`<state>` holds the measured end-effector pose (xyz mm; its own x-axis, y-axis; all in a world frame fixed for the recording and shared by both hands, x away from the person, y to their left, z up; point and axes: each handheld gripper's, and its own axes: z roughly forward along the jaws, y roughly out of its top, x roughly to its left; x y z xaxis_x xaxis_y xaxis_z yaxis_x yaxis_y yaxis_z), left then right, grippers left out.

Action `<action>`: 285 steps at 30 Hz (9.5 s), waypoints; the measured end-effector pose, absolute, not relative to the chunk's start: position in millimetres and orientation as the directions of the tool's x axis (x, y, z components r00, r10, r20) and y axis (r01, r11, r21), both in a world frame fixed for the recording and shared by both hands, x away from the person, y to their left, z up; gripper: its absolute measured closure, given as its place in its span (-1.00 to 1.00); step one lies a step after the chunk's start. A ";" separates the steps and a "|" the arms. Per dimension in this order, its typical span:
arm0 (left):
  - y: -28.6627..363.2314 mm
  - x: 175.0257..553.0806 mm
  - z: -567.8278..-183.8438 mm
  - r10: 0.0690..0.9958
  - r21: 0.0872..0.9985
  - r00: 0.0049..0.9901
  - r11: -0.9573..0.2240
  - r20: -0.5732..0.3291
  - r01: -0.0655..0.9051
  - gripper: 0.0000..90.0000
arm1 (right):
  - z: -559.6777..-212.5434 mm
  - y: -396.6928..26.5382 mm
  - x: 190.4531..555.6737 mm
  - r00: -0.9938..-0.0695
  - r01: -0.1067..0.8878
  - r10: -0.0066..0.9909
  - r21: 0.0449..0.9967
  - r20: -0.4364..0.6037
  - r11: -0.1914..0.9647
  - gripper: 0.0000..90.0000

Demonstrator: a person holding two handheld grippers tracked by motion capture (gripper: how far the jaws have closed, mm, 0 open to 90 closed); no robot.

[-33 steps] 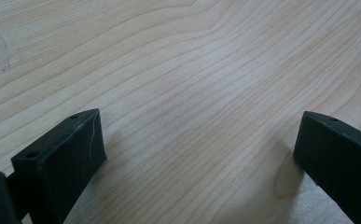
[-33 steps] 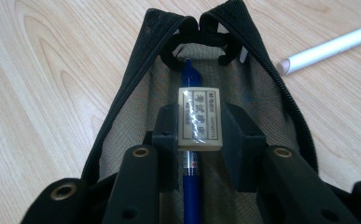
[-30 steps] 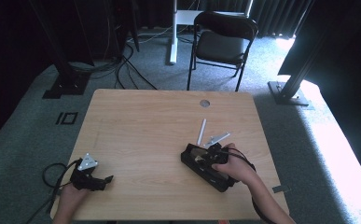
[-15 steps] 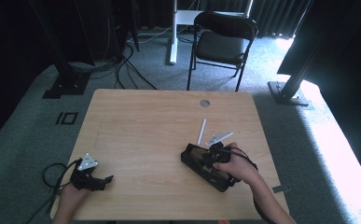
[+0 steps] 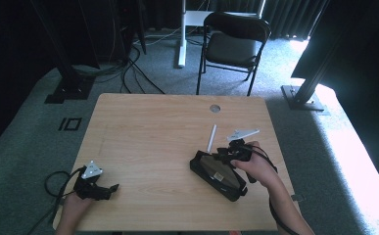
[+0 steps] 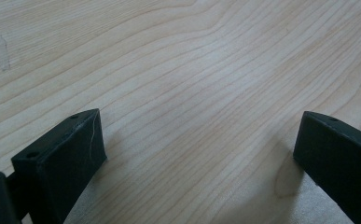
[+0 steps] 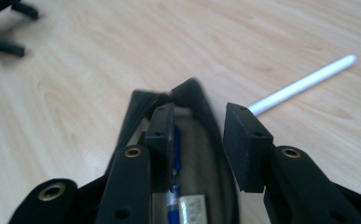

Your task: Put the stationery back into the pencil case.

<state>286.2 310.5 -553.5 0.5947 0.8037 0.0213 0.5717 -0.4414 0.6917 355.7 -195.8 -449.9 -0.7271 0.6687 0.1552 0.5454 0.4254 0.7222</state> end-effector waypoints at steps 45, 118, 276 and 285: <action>310.5 286.2 -553.5 0.804 0.692 0.594 -0.441 0.021 0.572 -0.95 | -517.8 -168.9 476.2 -0.391 0.782 0.897 0.588 0.204 0.207 0.23; 310.7 286.4 -553.4 0.807 0.691 0.590 -0.439 0.022 0.574 -0.95 | -474.2 -230.7 420.1 -0.497 0.704 0.847 0.660 0.191 0.264 0.75; 310.7 286.5 -553.5 0.807 0.692 0.590 -0.438 0.022 0.574 -0.95 | -505.9 -270.5 382.6 -0.416 0.629 0.901 0.754 0.122 0.189 -0.32; 310.7 286.5 -553.4 0.807 0.692 0.590 -0.438 0.022 0.574 -0.95 | -517.8 -276.6 372.7 -0.370 0.643 0.925 0.741 0.080 0.193 -0.33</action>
<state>286.5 310.7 -553.4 0.5899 0.8072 0.0218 0.5742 -0.4383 0.6915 372.7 -276.6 -517.8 -0.3703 0.9255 0.0799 0.6429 0.1933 0.7412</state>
